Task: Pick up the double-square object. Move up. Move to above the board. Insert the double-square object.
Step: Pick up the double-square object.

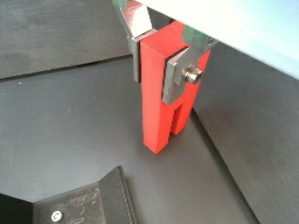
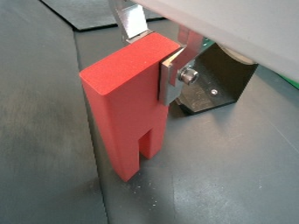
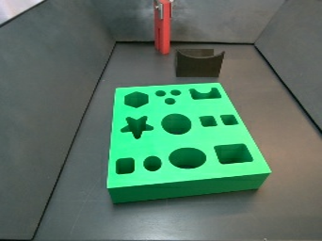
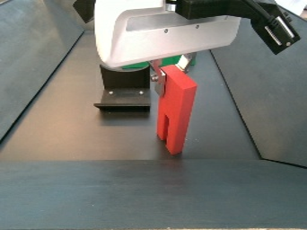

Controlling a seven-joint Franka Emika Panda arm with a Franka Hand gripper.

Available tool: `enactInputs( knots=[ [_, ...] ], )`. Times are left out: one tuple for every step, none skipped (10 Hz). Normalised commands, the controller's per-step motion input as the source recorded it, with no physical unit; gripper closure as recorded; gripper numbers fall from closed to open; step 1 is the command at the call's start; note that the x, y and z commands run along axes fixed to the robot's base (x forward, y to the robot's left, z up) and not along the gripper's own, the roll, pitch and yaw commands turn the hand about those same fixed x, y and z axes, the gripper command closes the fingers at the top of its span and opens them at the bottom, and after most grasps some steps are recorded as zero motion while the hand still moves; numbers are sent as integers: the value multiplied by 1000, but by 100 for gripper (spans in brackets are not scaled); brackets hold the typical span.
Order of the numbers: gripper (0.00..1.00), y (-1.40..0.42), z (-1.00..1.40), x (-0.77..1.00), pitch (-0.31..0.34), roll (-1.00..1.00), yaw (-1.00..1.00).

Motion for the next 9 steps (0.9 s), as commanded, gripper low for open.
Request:
enactInputs(
  knots=[
    [100,0,0,0,0,0,0],
    [100,0,0,0,0,0,0],
    [100,0,0,0,0,0,0],
    [100,0,0,0,0,0,0],
    [100,0,0,0,0,0,0],
    [100,0,0,0,0,0,0],
    [100,0,0,0,0,0,0],
    [100,0,0,0,0,0,0],
    [100,0,0,0,0,0,0]
  ],
)
